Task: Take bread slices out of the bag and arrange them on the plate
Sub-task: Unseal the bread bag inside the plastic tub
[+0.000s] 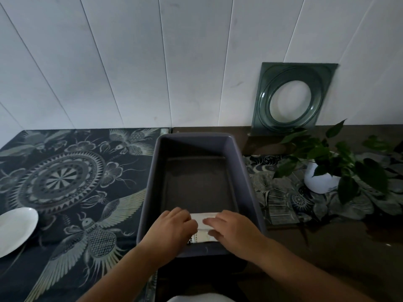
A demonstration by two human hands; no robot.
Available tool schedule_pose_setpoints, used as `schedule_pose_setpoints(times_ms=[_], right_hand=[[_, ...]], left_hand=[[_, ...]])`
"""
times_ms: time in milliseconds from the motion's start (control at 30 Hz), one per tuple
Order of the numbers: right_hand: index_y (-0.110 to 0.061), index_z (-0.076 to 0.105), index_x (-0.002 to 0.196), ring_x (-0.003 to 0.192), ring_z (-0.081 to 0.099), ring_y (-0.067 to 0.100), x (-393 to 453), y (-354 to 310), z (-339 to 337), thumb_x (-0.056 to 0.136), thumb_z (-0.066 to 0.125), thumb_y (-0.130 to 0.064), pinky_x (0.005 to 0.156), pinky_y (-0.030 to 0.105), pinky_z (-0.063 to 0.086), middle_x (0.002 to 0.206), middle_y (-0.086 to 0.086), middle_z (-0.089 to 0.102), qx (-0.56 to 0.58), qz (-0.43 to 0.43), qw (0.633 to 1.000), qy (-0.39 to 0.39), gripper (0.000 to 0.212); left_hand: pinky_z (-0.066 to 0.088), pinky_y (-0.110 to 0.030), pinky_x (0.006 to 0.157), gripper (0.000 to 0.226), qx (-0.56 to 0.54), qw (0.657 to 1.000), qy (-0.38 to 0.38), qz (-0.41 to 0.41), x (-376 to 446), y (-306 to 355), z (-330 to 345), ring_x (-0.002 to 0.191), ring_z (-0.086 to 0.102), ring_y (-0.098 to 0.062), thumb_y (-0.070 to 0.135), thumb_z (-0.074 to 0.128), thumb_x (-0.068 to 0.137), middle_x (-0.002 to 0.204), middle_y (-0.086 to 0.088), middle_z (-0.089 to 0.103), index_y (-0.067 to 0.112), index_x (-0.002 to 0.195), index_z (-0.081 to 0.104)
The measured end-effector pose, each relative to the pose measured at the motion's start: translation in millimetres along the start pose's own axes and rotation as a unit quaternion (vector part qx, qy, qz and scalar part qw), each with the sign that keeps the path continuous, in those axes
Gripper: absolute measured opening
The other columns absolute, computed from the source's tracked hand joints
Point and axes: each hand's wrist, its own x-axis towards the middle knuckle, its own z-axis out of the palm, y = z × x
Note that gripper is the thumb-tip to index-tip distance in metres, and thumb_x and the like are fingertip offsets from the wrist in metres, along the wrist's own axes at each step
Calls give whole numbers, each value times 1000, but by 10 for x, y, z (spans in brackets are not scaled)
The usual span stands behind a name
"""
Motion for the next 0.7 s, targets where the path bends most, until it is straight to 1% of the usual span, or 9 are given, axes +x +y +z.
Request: schedule_pose_setpoints(times_ms=[67,133,233,300,367,433,500,600,700], right_hand=[[-12,71,95,82,64,24,34,-24,-34,89,64,-27,69,39,54,87,7,71,36,21,999,-25,18],[-15,70,93,85,63,21,74,-20,-71,92,59,-32,72,35,50,91,5,72,92,59,992,-65,20],[-19,71,92,83,64,16,126,-14,-98,92,61,-33,72,32,49,91,2,73,143,103,979,-99,17],[-21,70,90,78,63,11,150,-3,-91,92,62,-33,68,29,48,87,-2,72,167,138,969,-123,14],[-27,69,89,74,61,5,163,20,-71,92,63,-34,64,22,45,79,-11,67,210,180,949,-152,10],[-34,67,86,73,60,2,179,24,-54,93,62,-36,63,19,43,75,-15,63,241,201,935,-168,9],[-30,67,84,72,61,1,204,25,-46,92,62,-36,63,21,46,75,-12,65,260,213,927,-167,11],[-28,66,75,65,57,2,269,37,-57,91,64,-32,62,26,45,71,-8,64,287,242,912,-166,17],[-31,63,67,60,52,0,308,42,-60,89,66,-31,60,26,43,66,-9,61,286,250,909,-172,22]], left_hand=[[46,-36,59,25,-22,999,-25,-7,18,-27,-16,75,59,-24,36,47,90,81,-4,63,18,82,62],[45,-37,66,22,-53,996,-65,-22,40,-50,-25,82,60,-27,30,51,95,89,-7,66,14,90,65],[44,-36,73,21,-73,993,-82,-35,59,-67,-6,91,60,-26,30,52,97,96,-6,67,15,101,67],[44,-33,75,20,-91,992,-73,-51,63,-75,-3,95,61,-24,28,56,95,101,-5,69,17,109,65],[47,-33,72,27,-62,997,-31,-32,52,-67,-9,90,63,-22,26,66,88,97,-1,70,22,114,61],[46,-33,63,30,10,1000,-14,26,37,-32,6,78,61,-18,26,68,81,87,5,66,28,109,56],[46,-33,64,26,39,998,-19,43,22,9,22,80,58,-16,32,59,81,91,7,64,31,107,56],[45,-34,66,29,56,998,-6,11,12,21,47,80,61,-18,36,68,77,92,7,65,30,102,57],[46,-36,69,29,59,998,10,-21,-10,32,68,83,64,-19,38,73,75,92,7,67,29,97,57]])
